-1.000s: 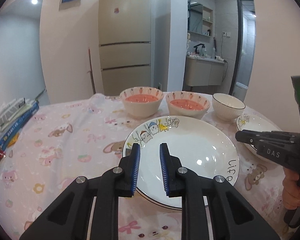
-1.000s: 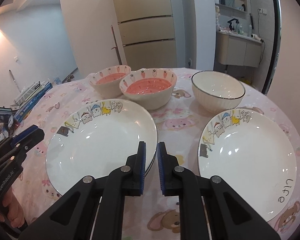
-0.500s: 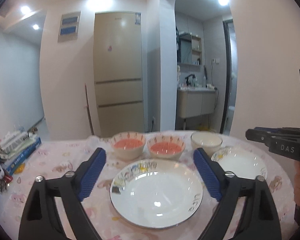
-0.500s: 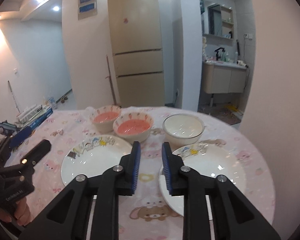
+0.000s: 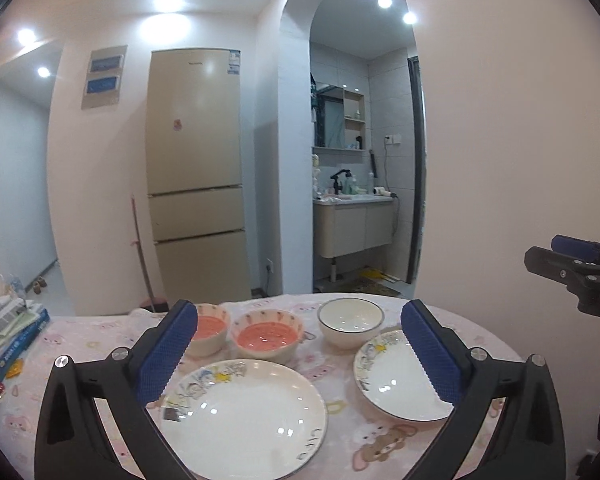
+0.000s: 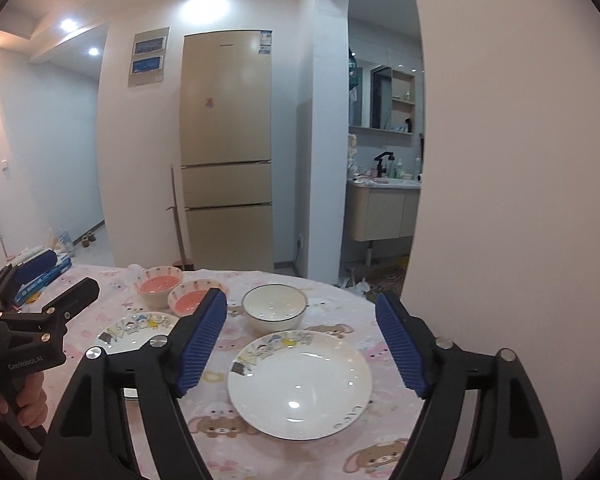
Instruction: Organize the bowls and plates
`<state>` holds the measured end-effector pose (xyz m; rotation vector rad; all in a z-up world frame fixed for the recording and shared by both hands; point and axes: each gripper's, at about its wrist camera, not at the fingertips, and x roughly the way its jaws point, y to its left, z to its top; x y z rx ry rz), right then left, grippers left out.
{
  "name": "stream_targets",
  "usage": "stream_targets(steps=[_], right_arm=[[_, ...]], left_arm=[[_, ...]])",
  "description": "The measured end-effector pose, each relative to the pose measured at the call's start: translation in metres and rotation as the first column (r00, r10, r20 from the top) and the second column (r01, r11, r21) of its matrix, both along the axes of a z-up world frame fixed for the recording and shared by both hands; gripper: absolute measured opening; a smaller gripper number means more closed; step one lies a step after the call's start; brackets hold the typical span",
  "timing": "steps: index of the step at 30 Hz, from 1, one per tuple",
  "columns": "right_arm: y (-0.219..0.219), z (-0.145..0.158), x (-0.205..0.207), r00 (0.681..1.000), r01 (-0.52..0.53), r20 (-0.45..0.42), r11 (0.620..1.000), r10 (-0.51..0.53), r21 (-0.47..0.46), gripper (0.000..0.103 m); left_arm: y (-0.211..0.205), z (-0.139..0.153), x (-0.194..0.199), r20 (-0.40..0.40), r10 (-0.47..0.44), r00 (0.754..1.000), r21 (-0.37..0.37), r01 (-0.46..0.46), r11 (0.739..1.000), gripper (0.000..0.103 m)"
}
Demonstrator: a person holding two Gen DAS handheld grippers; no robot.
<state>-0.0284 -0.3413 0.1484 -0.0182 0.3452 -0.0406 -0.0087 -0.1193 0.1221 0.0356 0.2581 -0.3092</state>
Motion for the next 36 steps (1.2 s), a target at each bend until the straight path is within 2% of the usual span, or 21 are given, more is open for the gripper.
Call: stream_targets(steps=[5,8,13,20,24,28,31,36], right_arm=[[-0.025,-0.023,0.005,0.995,0.098,-0.019,0.995,-0.098,0.006,0.076],[-0.037,-0.044,0.018,0.988,0.141,-0.069,0.99,-0.14,0.015,0.076],[-0.049,-0.082,0.041,0.975,0.16,-0.161,0.986,-0.151,0.043,0.074],[-0.062,-0.11,0.058,0.968,0.175,-0.197,0.98,-0.153,0.097,0.07],[-0.066,-0.119,0.068,0.968,0.18,-0.197,0.977,-0.156,0.114,0.069],[-0.07,-0.13,0.079,0.963,0.176,-0.232,0.974,-0.14,0.143,0.068],[-0.072,-0.139,0.086,0.956,0.178,-0.263,0.972,-0.133,0.155,0.067],[-0.078,-0.159,0.098,0.93,0.185,-0.351,0.962,-0.105,0.202,0.065]], left_arm=[[-0.026,-0.013,0.014,-0.035,-0.057,0.998,0.043,0.059,0.997,0.103],[-0.047,-0.027,0.023,-0.053,-0.099,0.994,0.085,0.103,0.991,0.103],[-0.07,-0.052,0.04,-0.118,-0.139,0.983,0.127,0.154,0.98,0.103],[-0.079,-0.081,0.064,-0.204,-0.151,0.967,0.085,0.171,0.982,0.103],[-0.084,-0.094,0.075,-0.235,-0.158,0.959,0.091,0.183,0.979,0.103],[-0.089,-0.107,0.089,-0.299,-0.158,0.941,0.105,0.197,0.975,0.103],[-0.095,-0.115,0.102,-0.348,-0.13,0.928,0.143,0.19,0.971,0.103],[-0.101,-0.126,0.115,-0.425,-0.151,0.892,0.129,0.225,0.966,0.103]])
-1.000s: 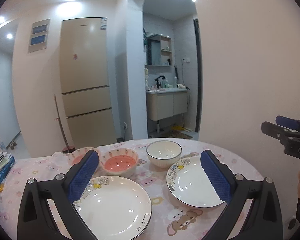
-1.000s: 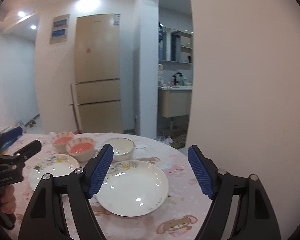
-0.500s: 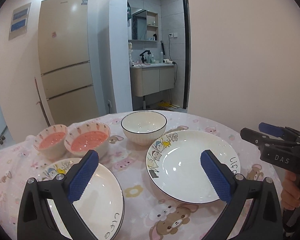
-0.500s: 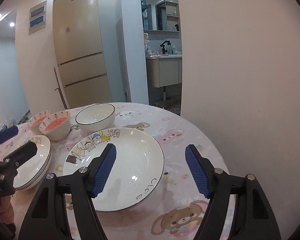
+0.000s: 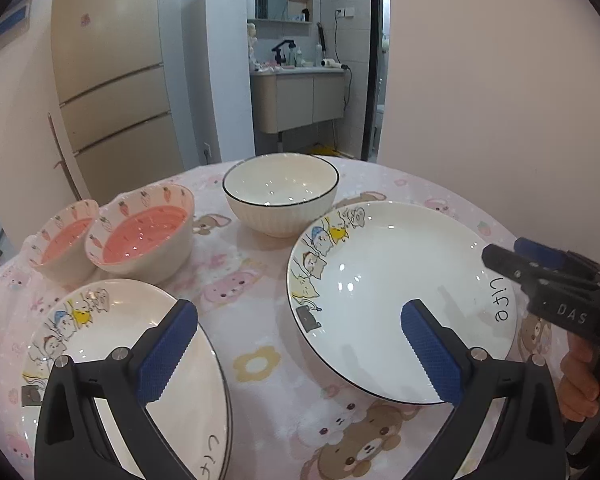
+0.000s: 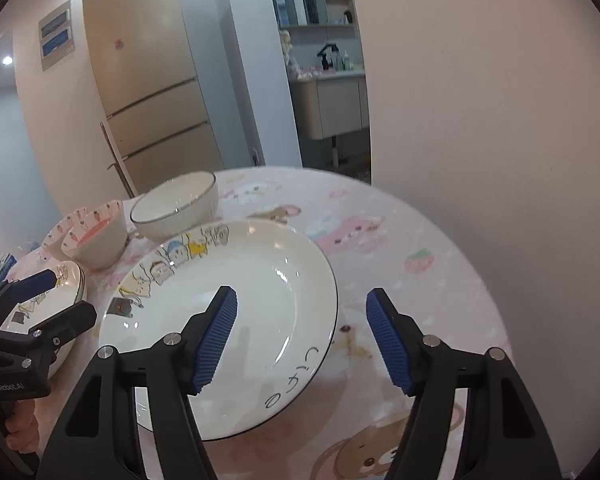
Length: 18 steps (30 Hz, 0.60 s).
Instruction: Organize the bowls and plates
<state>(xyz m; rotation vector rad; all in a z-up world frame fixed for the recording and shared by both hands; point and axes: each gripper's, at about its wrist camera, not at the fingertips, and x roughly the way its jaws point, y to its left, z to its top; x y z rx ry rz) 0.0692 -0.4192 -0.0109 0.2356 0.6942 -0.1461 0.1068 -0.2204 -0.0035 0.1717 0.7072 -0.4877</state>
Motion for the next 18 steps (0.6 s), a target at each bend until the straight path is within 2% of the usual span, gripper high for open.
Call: stream_targets(steps=[4,8,10,13,18], right_arm=[[-0.005,-0.013,0.006,0.998,-0.011,-0.063,0.999,0.015,0.053,0.061],[-0.005,-0.022,0.011,0.994,-0.035,-0.095,0.994,0.045,0.099,0.055],[-0.003,-0.025,0.012,0.993,-0.042,-0.102,0.993,0.053,0.106,0.053],[-0.002,-0.027,0.013,0.991,-0.061,-0.107,0.988,0.077,0.142,0.048],[0.0,-0.03,0.017,0.987,-0.06,-0.137,0.991,0.077,0.122,0.042]], left_arm=[[-0.007,-0.007,0.003,-0.025,-0.01,1.0,0.008,0.01,1.0,0.103],[-0.01,-0.013,0.004,-0.012,0.002,1.0,0.031,-0.002,1.0,0.1],[-0.008,-0.016,0.007,-0.037,0.003,0.999,0.018,-0.002,1.0,0.094],[-0.003,-0.02,0.011,-0.062,0.011,0.998,-0.007,-0.011,1.0,0.092],[0.0,-0.023,0.014,-0.093,-0.003,0.996,-0.031,0.001,1.0,0.087]])
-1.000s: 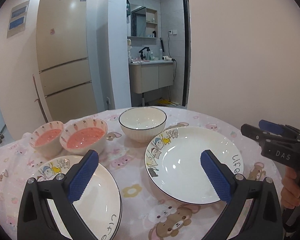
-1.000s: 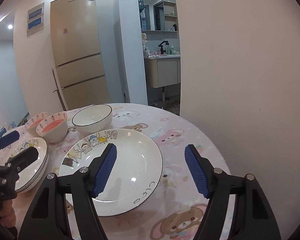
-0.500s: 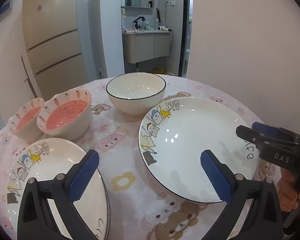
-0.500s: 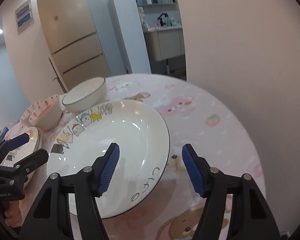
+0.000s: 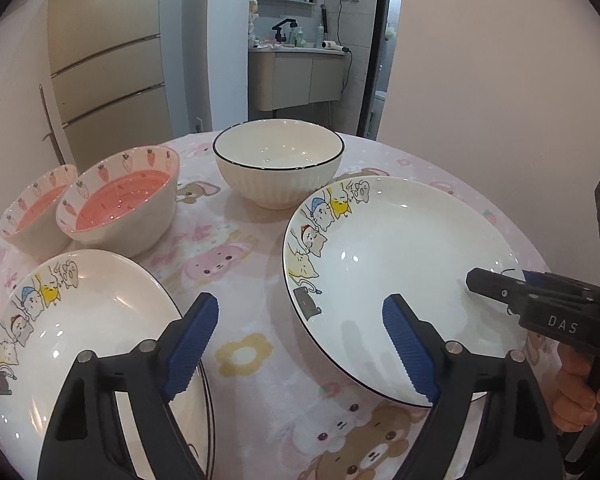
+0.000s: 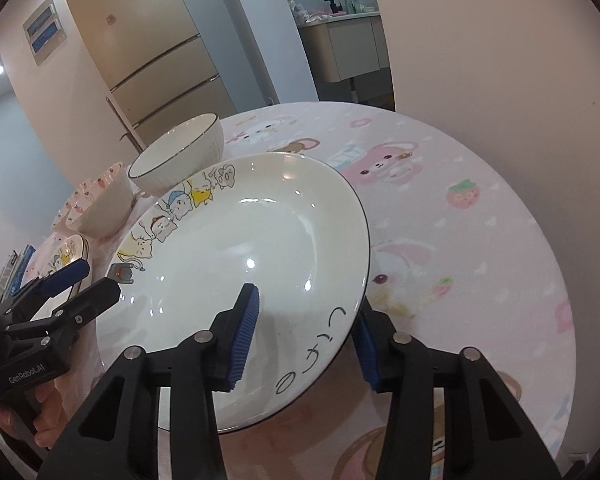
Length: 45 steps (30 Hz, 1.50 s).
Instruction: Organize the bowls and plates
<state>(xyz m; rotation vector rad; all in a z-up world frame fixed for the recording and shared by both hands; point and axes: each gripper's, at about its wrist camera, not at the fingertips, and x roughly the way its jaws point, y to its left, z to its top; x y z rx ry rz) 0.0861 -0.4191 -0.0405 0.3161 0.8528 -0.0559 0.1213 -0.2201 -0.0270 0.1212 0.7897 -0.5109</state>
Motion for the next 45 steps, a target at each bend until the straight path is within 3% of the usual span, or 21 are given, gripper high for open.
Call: stream_targets(steps=[4,6,8,10,12,14,17,29,35,40,42,45], right_arm=[[-0.001,0.0,0.001,1.0,0.003,-0.019,1.0,-0.003,-0.012,0.036],[-0.006,0.0,0.001,1.0,0.012,-0.026,1.0,-0.011,0.0,0.031],[-0.01,-0.001,0.0,1.0,0.016,-0.026,1.0,-0.015,0.02,0.025],[-0.015,-0.001,0.0,0.999,0.022,-0.027,0.999,-0.021,0.048,0.021],[-0.018,-0.001,0.0,0.999,0.026,-0.03,0.997,-0.024,0.07,0.018],[-0.018,0.0,0.0,0.999,0.022,-0.031,0.997,-0.02,0.069,0.017],[-0.018,0.001,-0.001,0.999,0.019,-0.031,0.998,-0.017,0.063,0.016],[-0.025,-0.001,-0.001,0.999,0.001,-0.05,0.991,0.005,0.136,0.017],[-0.025,-0.001,0.002,0.998,0.005,-0.064,0.99,0.004,0.138,0.017],[-0.02,0.005,0.004,0.997,0.062,-0.058,0.996,-0.058,0.058,0.013],[-0.018,0.005,0.004,0.997,0.061,-0.056,0.997,-0.058,0.039,0.013],[-0.024,0.003,0.005,0.997,0.06,-0.057,0.996,-0.056,0.07,0.013]], left_arm=[[0.0,0.0,-0.001,-0.014,-0.008,1.0,-0.014,0.007,1.0,0.087],[0.001,0.0,-0.001,-0.026,-0.021,0.999,-0.026,0.02,0.999,0.08],[0.001,-0.002,0.0,-0.065,-0.045,0.997,-0.05,0.042,0.998,0.063],[0.0,-0.006,0.002,-0.096,-0.055,0.994,-0.057,0.05,0.997,0.056],[-0.002,-0.006,0.001,-0.077,-0.046,0.996,-0.037,0.043,0.998,0.052],[-0.001,-0.006,0.001,-0.091,-0.049,0.995,-0.043,0.045,0.998,0.04],[0.0,-0.006,0.002,-0.093,-0.053,0.994,-0.049,0.048,0.998,0.035],[-0.007,-0.01,0.007,-0.086,-0.063,0.994,0.024,0.065,0.998,0.032],[-0.002,-0.008,0.02,-0.133,-0.053,0.99,-0.027,0.05,0.998,0.032],[0.001,-0.003,0.035,-0.177,-0.025,0.984,-0.075,0.012,0.997,0.031],[0.001,-0.003,0.038,-0.181,-0.003,0.983,-0.082,-0.013,0.997,0.02],[-0.004,-0.004,0.039,-0.181,0.013,0.983,-0.054,-0.023,0.998,0.018]])
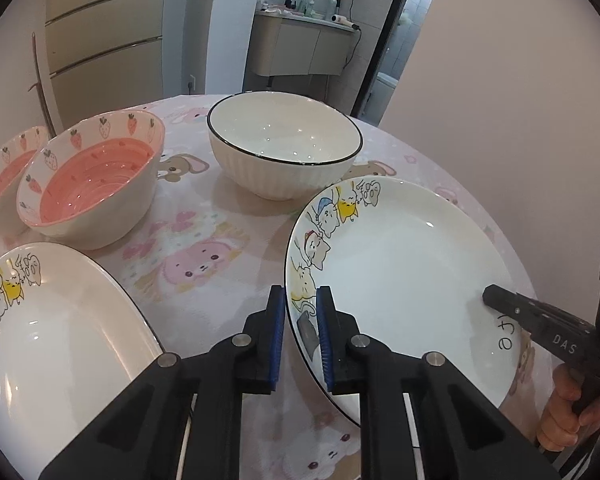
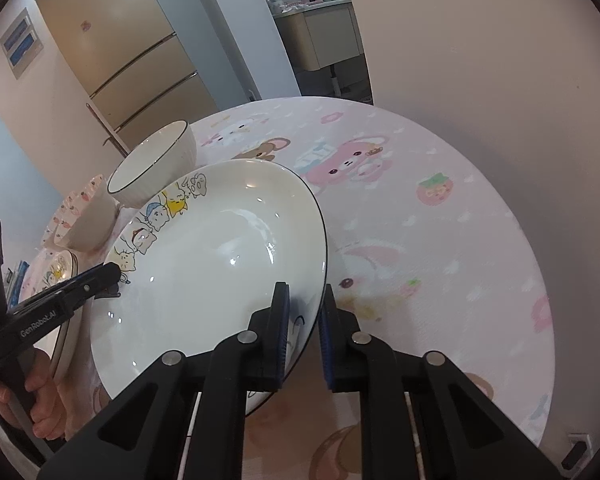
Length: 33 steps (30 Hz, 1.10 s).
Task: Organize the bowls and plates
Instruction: 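Lift the cartoon-rim plate with the left gripper while the right gripper holds its rim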
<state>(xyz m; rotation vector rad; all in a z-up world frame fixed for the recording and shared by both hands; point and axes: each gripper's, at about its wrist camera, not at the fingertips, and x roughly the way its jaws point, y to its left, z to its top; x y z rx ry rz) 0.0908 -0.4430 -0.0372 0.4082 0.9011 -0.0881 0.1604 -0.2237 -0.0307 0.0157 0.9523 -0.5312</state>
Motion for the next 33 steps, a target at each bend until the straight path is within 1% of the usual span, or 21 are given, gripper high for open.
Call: stream_targets(steps=[3,5,9,13,16,17,20,24,29,31,33], right_arm=[[-0.003,-0.001,0.003,1.0,-0.011,-0.012,1.0,0.012,0.017,0.014],[-0.002,-0.001,0.004,1.0,-0.013,-0.018,1.0,0.013,0.02,0.015],[-0.004,-0.005,0.005,1.0,0.021,-0.011,0.998,-0.02,0.063,0.015],[0.001,-0.004,0.006,1.0,0.02,-0.01,0.999,-0.019,0.03,0.015],[-0.005,-0.004,0.006,0.999,0.037,-0.026,0.996,-0.035,0.08,0.014],[-0.006,-0.003,0.006,0.998,0.05,-0.035,0.995,-0.047,0.083,0.014],[0.001,0.003,0.005,0.998,0.063,-0.015,0.998,-0.063,0.016,0.015],[-0.003,0.003,0.004,0.999,0.051,-0.019,0.997,-0.05,0.052,0.014],[0.001,0.012,-0.005,0.999,0.052,0.001,0.998,-0.053,0.029,0.015],[0.001,0.017,-0.008,0.998,0.055,0.012,0.998,-0.055,0.021,0.015],[0.001,0.023,-0.01,0.998,0.049,0.028,0.999,-0.049,0.021,0.015]], left_arm=[[-0.005,-0.002,0.001,-0.007,0.019,1.0,0.018,-0.019,1.0,0.018],[-0.009,-0.004,0.004,-0.033,0.033,0.999,0.033,-0.032,0.999,0.018],[-0.011,-0.006,0.01,-0.075,0.051,0.996,0.015,-0.05,0.999,0.018],[-0.01,-0.008,0.012,-0.079,0.071,0.994,0.011,-0.07,0.997,0.019],[-0.01,-0.008,0.009,-0.064,0.062,0.996,0.016,-0.061,0.998,0.019],[-0.009,-0.008,0.008,-0.06,0.055,0.997,0.017,-0.054,0.998,0.019],[-0.012,-0.009,0.003,-0.052,0.027,0.998,0.021,-0.026,0.999,0.019],[-0.005,-0.006,-0.003,-0.051,0.034,0.998,-0.001,-0.034,0.999,0.019],[-0.006,0.004,-0.019,0.012,0.03,0.999,0.026,-0.03,0.999,0.019],[-0.005,0.009,-0.021,0.013,0.017,1.0,0.011,-0.017,1.0,0.019],[-0.001,0.016,-0.023,0.032,0.016,0.999,0.004,-0.017,1.0,0.019]])
